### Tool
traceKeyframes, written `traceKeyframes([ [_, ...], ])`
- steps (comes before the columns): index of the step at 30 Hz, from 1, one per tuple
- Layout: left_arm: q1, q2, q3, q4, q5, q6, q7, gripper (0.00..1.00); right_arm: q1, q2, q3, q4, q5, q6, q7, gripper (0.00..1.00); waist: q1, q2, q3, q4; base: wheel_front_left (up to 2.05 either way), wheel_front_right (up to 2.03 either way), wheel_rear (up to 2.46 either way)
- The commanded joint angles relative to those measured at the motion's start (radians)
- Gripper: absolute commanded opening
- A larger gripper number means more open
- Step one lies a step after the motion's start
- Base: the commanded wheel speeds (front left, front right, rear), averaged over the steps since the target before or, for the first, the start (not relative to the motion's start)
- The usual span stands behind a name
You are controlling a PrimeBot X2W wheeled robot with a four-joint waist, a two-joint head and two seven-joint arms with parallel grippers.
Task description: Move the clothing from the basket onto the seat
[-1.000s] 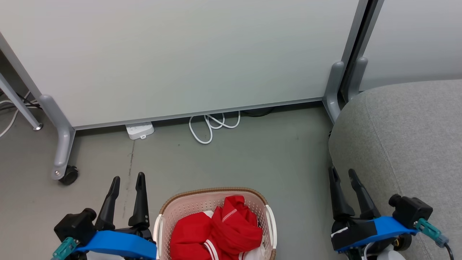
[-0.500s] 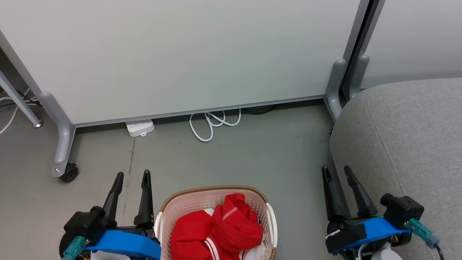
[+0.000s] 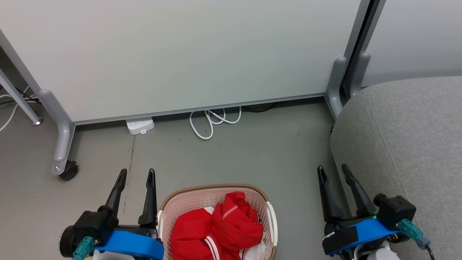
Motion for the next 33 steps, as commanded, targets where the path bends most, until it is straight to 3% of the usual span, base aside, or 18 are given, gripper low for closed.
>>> traceKeyframes([
  [1, -0.013, 0.006, -0.001, -0.001, 0.019, 0.006, -0.007, 1.00, -0.015, -0.004, 0.003, 0.001, -0.020, 0.000, -0.008, 1.00, 0.0000, 0.0000, 0.001, 0.000, 0.00, 0.00, 0.00],
  [13, -0.014, 0.007, -0.014, 0.007, 0.094, 0.009, -0.030, 1.00, -0.019, -0.004, -0.004, 0.021, -0.107, 0.000, -0.029, 1.00, 0.0000, 0.0000, 0.005, 0.002, 0.00, 0.00, 0.00],
  [33, -0.004, 0.007, -0.009, 0.018, 0.083, 0.006, -0.027, 1.00, -0.014, -0.004, -0.013, 0.035, -0.105, 0.000, -0.029, 1.00, 0.0000, 0.0000, 0.006, 0.005, 0.00, 0.00, 0.00],
])
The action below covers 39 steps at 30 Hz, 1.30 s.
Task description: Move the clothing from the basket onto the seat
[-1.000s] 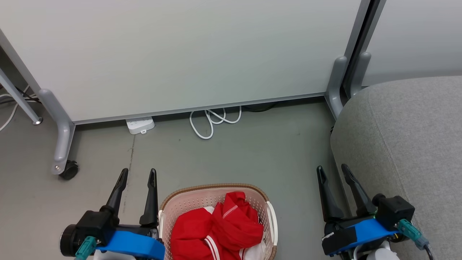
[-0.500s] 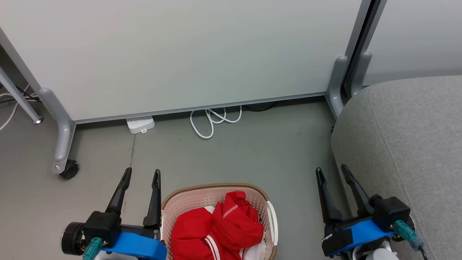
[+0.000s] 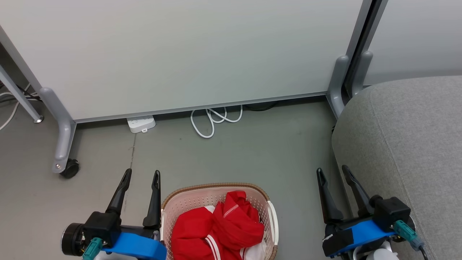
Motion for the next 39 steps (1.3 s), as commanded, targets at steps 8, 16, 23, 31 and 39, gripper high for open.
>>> traceKeyframes([
  [8, -0.018, 0.005, -0.004, 0.014, 0.000, -0.012, -0.003, 1.00, -0.015, -0.003, 0.000, 0.003, 0.003, 0.000, -0.006, 1.00, 0.0001, 0.0000, 0.014, -0.002, 0.00, 0.00, 0.00],
  [16, -0.097, 0.005, -0.046, 0.075, 0.022, -0.052, -0.003, 1.00, -0.041, -0.003, 0.002, -0.005, 0.006, 0.000, -0.006, 1.00, 0.0001, 0.0000, 0.066, -0.022, 0.00, 0.00, 0.00],
  [23, -0.208, 0.005, -0.094, 0.195, 0.028, -0.081, -0.003, 1.00, -0.075, -0.003, 0.002, -0.018, 0.007, 0.000, -0.005, 1.00, 0.0001, 0.0000, 0.143, -0.061, 0.00, 0.00, 0.00],
  [31, -0.358, 0.008, -0.169, 0.382, 0.030, -0.094, -0.003, 1.00, -0.127, -0.003, 0.000, -0.036, 0.011, 0.000, -0.004, 1.00, 0.0001, 0.0000, 0.248, -0.108, 0.00, 0.00, 0.00],
  [39, -0.517, 0.031, -0.276, 0.591, -0.017, -0.094, -0.003, 1.00, -0.193, -0.002, 0.009, -0.065, 0.019, 0.000, -0.004, 1.00, 0.0001, 0.0000, 0.375, -0.158, 0.00, 0.00, 0.00],
])
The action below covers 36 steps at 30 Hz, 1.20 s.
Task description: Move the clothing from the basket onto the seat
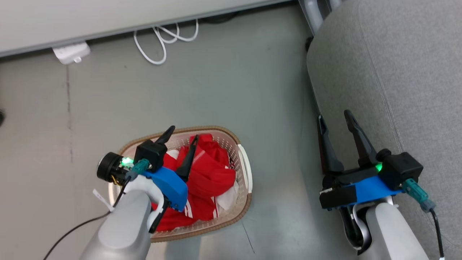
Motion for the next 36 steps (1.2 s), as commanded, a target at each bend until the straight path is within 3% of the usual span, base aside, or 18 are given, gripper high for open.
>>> traceKeyframes([
  [1, -0.043, 0.014, -0.019, 0.043, -0.014, -0.002, -0.003, 1.00, -0.031, -0.002, 0.001, -0.011, 0.008, 0.000, -0.001, 1.00, -0.0002, 0.0000, 0.070, -0.033, 0.00, 0.00, 0.00],
  [20, -0.321, 0.059, -0.186, 0.428, -0.092, -0.003, 0.010, 1.00, -0.169, -0.002, 0.015, -0.091, 0.001, 0.000, -0.001, 1.00, -0.0002, 0.0000, 0.380, -0.098, 0.00, 0.00, 0.00],
  [36, -0.419, 0.082, -0.234, 0.496, -0.140, -0.002, 0.057, 1.00, -0.209, -0.002, 0.012, -0.139, -0.011, 0.000, -0.001, 1.00, -0.0002, 0.0000, 0.536, -0.107, 0.00, 0.00, 0.00],
])
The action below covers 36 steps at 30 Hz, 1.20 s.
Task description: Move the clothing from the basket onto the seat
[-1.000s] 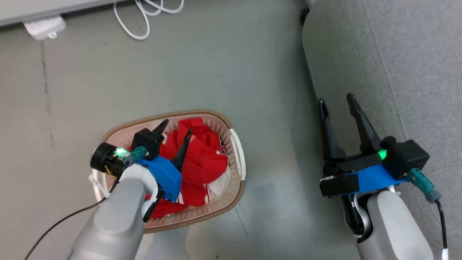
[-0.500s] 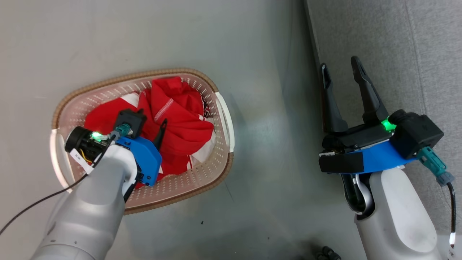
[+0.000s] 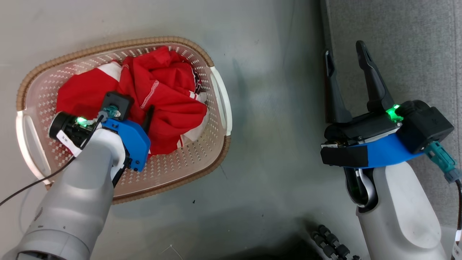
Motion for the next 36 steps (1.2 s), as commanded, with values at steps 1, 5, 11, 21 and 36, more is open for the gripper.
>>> traceKeyframes([
  [1, -0.022, 0.007, -0.002, 0.005, -0.007, 0.000, 0.011, 1.00, -0.018, -0.001, -0.001, -0.011, -0.001, 0.000, -0.001, 1.00, -0.0001, 0.0000, 0.022, 0.001, 0.00, 0.00, 0.00],
  [5, -0.027, 0.005, -0.008, 0.010, -0.005, 0.006, 0.030, 1.00, -0.021, -0.001, 0.000, -0.016, -0.003, 0.000, -0.001, 1.00, -0.0001, 0.0000, 0.037, 0.002, 0.00, 0.00, 0.00],
  [11, -0.034, 0.007, -0.015, 0.014, -0.012, 0.020, 0.073, 1.00, -0.020, -0.001, 0.003, -0.029, -0.005, 0.000, -0.001, 1.00, -0.0001, 0.0000, 0.062, 0.002, 0.00, 0.00, 0.00],
  [21, -0.026, 0.015, -0.036, 0.016, -0.013, 0.018, 0.123, 0.00, -0.023, -0.001, 0.001, -0.032, -0.002, 0.000, -0.001, 1.00, -0.0001, 0.0000, 0.065, -0.001, 0.00, 0.00, 0.00],
  [36, -0.004, -0.049, -0.052, 0.009, -0.063, 0.004, 0.016, 0.00, -0.003, -0.001, -0.007, -0.006, -0.011, 0.000, -0.001, 1.00, -0.0001, 0.0000, -0.050, 0.034, 0.00, 0.00, 0.00],
])
